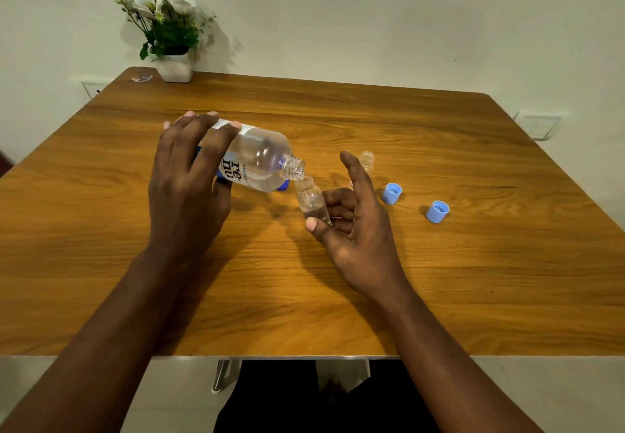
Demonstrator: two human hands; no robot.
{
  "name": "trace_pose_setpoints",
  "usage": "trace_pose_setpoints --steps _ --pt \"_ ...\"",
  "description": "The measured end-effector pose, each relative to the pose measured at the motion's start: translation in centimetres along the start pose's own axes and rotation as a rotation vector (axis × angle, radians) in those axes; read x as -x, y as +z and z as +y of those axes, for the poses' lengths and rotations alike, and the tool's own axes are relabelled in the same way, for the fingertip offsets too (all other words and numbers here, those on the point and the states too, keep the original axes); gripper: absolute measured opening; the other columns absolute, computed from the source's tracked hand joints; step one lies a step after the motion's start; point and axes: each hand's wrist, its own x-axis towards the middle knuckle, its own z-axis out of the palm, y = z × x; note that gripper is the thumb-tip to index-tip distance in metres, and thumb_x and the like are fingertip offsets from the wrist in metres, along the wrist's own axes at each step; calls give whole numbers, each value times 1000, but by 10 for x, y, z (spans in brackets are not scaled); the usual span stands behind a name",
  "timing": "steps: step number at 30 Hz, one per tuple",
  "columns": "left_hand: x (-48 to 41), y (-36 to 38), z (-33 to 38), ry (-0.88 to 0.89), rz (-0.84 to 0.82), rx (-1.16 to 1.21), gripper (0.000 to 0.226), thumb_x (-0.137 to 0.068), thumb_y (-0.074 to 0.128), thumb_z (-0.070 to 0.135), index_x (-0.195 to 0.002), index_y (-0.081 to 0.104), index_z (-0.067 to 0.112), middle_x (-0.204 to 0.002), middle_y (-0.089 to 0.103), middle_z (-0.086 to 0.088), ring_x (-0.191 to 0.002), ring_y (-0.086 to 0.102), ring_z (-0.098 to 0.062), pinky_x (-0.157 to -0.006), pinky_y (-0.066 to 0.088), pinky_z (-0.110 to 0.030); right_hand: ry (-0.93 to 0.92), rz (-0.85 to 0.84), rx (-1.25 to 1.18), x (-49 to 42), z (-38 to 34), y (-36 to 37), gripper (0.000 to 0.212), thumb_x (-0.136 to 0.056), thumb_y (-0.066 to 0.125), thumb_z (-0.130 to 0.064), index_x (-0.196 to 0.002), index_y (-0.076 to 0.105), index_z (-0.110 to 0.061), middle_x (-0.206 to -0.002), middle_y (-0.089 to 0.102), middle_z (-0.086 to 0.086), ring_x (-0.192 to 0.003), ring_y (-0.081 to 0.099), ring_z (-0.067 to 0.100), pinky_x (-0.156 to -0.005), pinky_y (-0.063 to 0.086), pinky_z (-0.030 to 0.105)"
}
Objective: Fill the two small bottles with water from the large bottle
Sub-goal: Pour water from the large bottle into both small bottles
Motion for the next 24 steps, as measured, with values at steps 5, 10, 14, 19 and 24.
trace_pose_setpoints --steps 5,10,14,19,24 --pt "0 0 -1 -3 -4 1 67 -73 68 -16 -131 45 9 -131 53 -26 -128 44 -42 -106 36 -58 11 26 -32 -2 -3 1 60 -77 73 -6 -122 48 -38 -96 67 -18 -85 68 4 -70 54 18" --pt "0 1 -2 -1 2 -8 68 -72 67 -16 -131 45 9 -130 53 -25 -128 45 -41 -107 35 -56 21 21 -39 -1 -6 2 45 -76 71 -11 -110 56 -37 -94 69 -17 -88 69 6 -75 57 25" --pt "0 0 -2 -1 2 -10 67 -72 67 -16 -131 45 9 -131 53 -25 -128 44 -41 -108 35 -56 24 18 -48 0 -6 1 41 -77 71 -10 -112 58 -26 -95 69 -11 -88 69 8 -75 58 30" --pt "0 0 -1 -2 8 -10 66 -73 67 -16 -131 46 9 -131 53 -25 -129 44 -40 -109 34 -55 29 14 -45 0 -7 0 41 -78 72 -6 -111 58 -23 -95 69 -10 -89 68 7 -77 58 29" --pt "0 1 0 -4 9 -14 67 -73 67 -16 -131 46 9 -131 53 -25 -129 44 -40 -110 33 -53 33 13 -43 0 -8 -1 40 -78 72 -4 -112 59 -20 -97 70 -7 -90 68 10 -77 58 34"
